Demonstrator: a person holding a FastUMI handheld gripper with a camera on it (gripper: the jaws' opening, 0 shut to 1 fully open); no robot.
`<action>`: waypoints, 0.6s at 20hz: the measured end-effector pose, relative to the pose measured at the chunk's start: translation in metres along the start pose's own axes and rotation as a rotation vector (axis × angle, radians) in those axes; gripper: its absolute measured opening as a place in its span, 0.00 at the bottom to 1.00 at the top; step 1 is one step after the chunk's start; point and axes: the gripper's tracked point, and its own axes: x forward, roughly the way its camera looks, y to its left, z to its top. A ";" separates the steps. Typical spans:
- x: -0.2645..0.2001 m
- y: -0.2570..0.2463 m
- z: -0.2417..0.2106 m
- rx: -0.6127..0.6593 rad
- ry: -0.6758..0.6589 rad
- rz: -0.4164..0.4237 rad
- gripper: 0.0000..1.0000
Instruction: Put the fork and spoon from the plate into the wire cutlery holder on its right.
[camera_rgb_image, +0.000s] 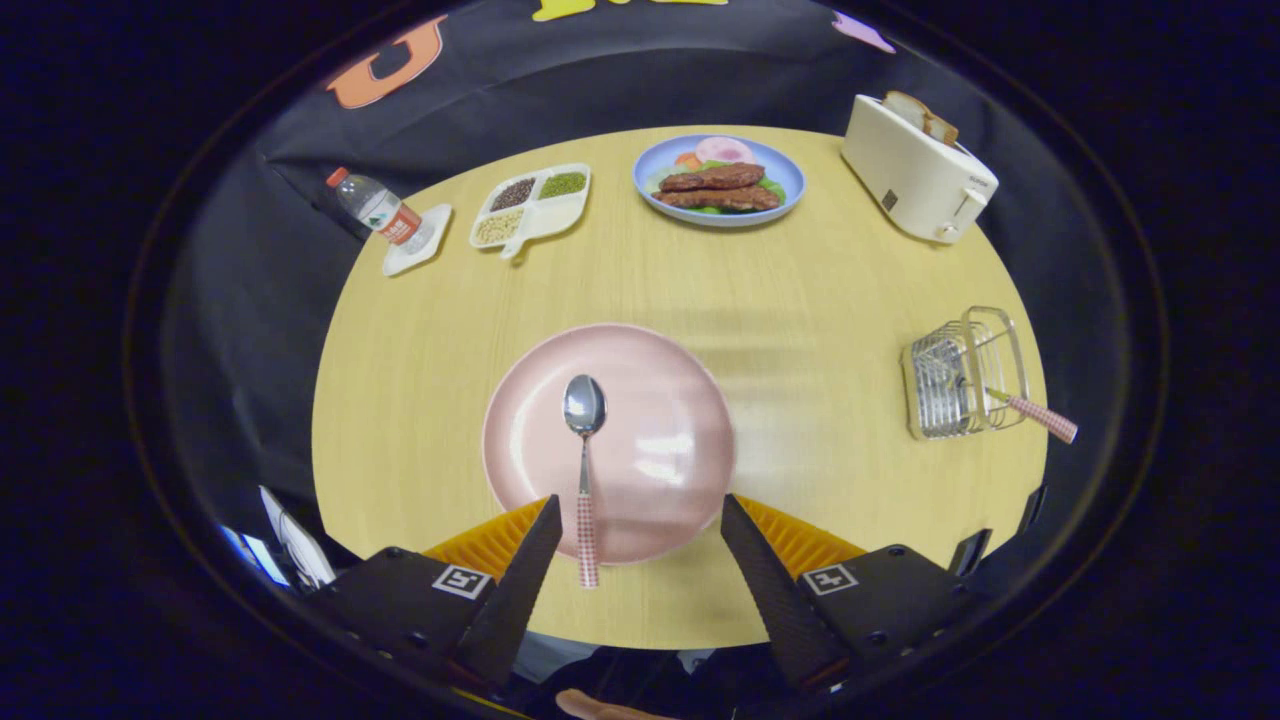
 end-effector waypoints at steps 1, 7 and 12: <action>0.007 0.006 -0.006 0.005 0.004 0.001 0.95; 0.045 0.022 -0.029 0.011 -0.030 -0.049 0.81; 0.065 0.022 -0.039 0.016 -0.050 -0.090 0.57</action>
